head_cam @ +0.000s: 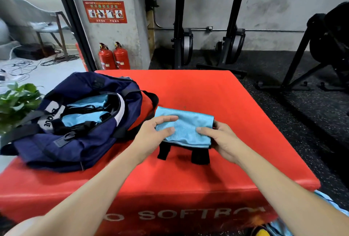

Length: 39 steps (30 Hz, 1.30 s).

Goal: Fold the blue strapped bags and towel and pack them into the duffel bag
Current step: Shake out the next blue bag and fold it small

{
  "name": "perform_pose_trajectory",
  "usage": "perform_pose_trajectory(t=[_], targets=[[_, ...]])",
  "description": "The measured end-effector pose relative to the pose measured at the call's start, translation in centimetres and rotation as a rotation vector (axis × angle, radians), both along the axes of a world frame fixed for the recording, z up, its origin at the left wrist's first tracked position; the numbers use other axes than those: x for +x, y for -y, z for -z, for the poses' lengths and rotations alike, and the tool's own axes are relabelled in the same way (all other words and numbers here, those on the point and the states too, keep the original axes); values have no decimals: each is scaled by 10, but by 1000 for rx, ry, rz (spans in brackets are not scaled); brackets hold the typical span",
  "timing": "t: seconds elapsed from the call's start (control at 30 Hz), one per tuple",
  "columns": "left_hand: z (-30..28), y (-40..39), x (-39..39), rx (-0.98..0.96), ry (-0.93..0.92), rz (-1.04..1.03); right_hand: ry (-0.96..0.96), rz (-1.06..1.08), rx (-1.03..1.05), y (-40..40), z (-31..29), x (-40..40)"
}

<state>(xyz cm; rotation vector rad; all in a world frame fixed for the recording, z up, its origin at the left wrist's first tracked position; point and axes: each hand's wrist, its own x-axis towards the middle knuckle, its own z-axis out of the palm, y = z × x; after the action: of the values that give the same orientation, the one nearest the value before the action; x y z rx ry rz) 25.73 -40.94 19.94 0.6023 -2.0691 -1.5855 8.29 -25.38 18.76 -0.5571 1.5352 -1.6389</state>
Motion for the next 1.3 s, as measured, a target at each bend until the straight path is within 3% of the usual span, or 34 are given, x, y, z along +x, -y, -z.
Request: perform_pose_trajectory(t=[0.27, 0.4, 0.5, 0.67, 0.73, 0.9, 1.13, 1.3], targets=[[-12, 9, 66, 12, -11, 13, -140, 161, -105, 44, -10, 49], [-20, 28, 99, -18, -14, -173, -208, 240, -36, 82, -21, 73], [-30, 59, 125, -99, 18, -358, -427, 237, 8, 117, -39, 97], [-49, 138, 155, -200, 38, -457, -789, 166, -110, 191, -76, 156], [-58, 173, 159, -242, 66, -483, -849, 194, -141, 224, -82, 178], [-54, 251, 139, -320, 155, -468, -733, 240, -2, 296, -70, 197], [-15, 297, 109, -335, 271, -348, -447, 292, 180, 333, -30, 177], [7, 309, 113, -397, 350, -295, -566, 167, 227, 343, -23, 180]])
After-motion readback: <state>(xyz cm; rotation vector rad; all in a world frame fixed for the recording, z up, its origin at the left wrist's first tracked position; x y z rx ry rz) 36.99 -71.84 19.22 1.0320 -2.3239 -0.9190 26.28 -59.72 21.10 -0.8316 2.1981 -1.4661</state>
